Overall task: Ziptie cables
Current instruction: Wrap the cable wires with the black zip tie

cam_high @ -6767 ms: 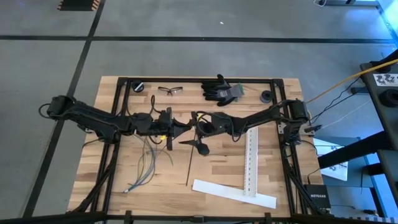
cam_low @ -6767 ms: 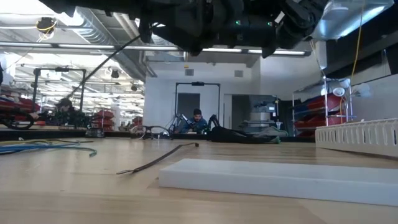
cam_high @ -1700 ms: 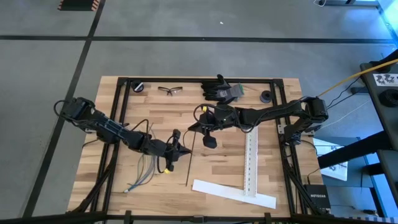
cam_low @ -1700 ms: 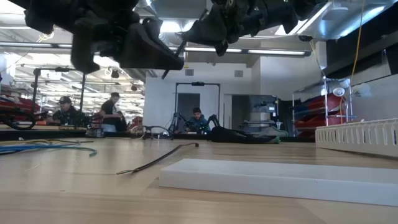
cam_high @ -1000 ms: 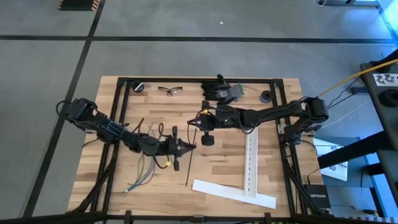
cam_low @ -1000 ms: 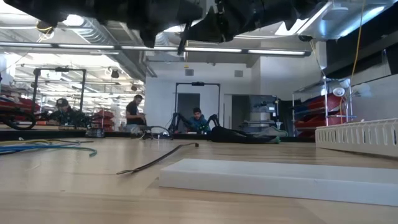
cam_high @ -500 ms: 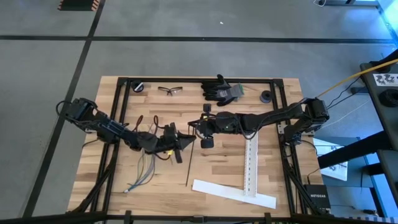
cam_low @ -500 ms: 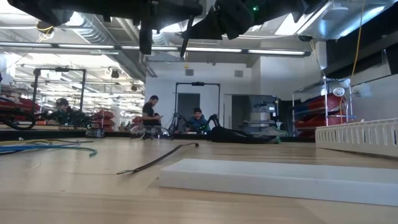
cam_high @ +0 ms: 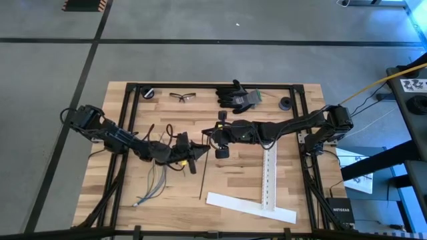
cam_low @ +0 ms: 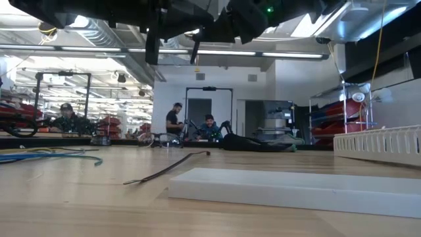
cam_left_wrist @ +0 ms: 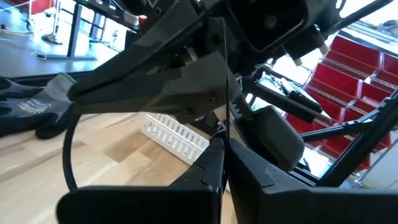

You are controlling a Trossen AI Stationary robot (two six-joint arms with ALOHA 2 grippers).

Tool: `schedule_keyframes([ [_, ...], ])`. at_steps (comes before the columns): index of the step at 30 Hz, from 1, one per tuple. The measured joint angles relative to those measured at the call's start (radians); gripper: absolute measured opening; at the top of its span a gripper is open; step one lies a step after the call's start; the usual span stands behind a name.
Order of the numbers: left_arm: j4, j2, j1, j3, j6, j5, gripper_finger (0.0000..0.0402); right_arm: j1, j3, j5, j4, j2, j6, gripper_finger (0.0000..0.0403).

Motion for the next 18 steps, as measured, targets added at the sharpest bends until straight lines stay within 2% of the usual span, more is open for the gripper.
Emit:
schedule_keyframes([
  [18,0.004,0.0,0.006,0.0,-0.025,-0.019,0.0,0.0,0.0,0.006,-0.003,0.0,-0.029,0.0],
])
